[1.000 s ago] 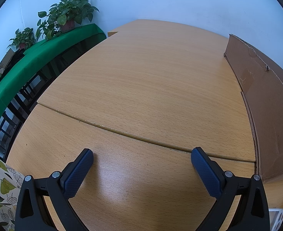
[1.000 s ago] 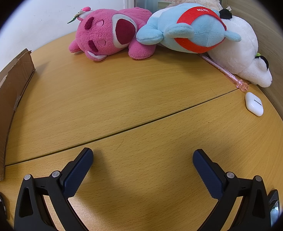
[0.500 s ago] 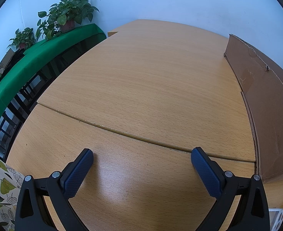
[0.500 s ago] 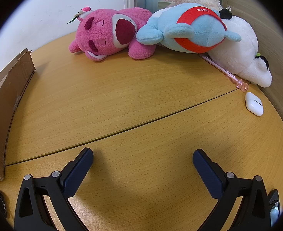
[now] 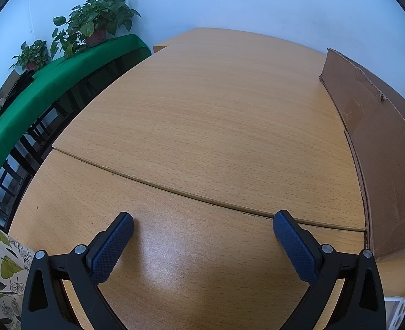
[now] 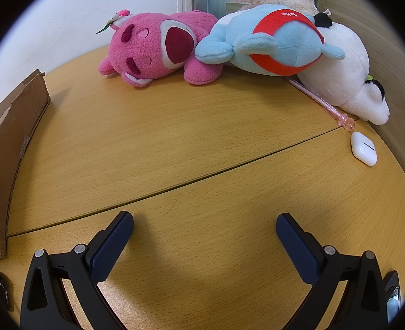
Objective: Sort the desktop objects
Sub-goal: 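Reach both grippers to the teal-and-pink pig plush and close on it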
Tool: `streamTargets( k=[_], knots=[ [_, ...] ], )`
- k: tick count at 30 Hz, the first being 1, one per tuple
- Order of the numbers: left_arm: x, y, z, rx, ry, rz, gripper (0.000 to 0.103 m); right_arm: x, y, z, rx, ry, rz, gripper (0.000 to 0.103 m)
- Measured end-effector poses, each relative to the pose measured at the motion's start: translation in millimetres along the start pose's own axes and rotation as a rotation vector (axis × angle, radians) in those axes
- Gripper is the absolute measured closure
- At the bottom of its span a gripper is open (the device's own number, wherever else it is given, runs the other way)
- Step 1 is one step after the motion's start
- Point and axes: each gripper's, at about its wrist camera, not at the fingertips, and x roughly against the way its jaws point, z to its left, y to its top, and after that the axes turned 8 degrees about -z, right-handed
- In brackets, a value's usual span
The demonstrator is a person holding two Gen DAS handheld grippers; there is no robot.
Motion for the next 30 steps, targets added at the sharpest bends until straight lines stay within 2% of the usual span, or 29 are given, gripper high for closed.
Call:
streamTargets(
  k=[3,5,8,10,13,16,19,22,25,26,27,30],
  knots=[
    [8,-8,1,-0.009,-0.011,0.003,0.0,4,-4,4,-0.009,-0.008,0.0,0.0],
    [22,-16,-1,0.002,-0.024,0.009,0.002,17,-16,10,0.022,0.019,0.021,0.0],
    [81,-25,-13,-0.013,-0.095,-0.091,0.002,47,-43,19,0.074,0.062,0.083,0.0],
    [130,-27,-23,-0.023,-0.16,-0.158,0.001,74,-61,22,0.105,0.067,0.075,0.0],
    [196,-34,-40,-0.035,-0.343,-0.229,0.0,124,-82,38,0.177,0.083,0.002,0.0],
    [226,-47,-63,-0.063,-0.514,-0.201,0.0,168,-97,65,0.188,0.231,-0.027,0.0],
    [221,-64,-86,-0.061,-0.623,-0.114,0.001,209,-109,109,0.236,0.452,-0.033,0.0],
    [210,-86,-108,-0.05,-0.689,-0.027,0.004,245,-124,162,0.374,0.609,-0.063,0.0],
    [206,-106,-118,-0.026,-0.75,0.019,0.02,270,-144,218,0.502,0.763,-0.088,0.001],
    [202,-109,-118,-0.015,-0.767,0.034,0.028,272,-150,235,0.532,0.782,-0.078,0.0],
    [197,-113,-120,-0.003,-0.779,0.059,0.03,271,-155,250,0.549,0.792,-0.06,0.001],
    [192,-121,-123,0.017,-0.791,0.062,0.031,258,-168,275,0.531,0.865,0.016,0.001]
  ],
)
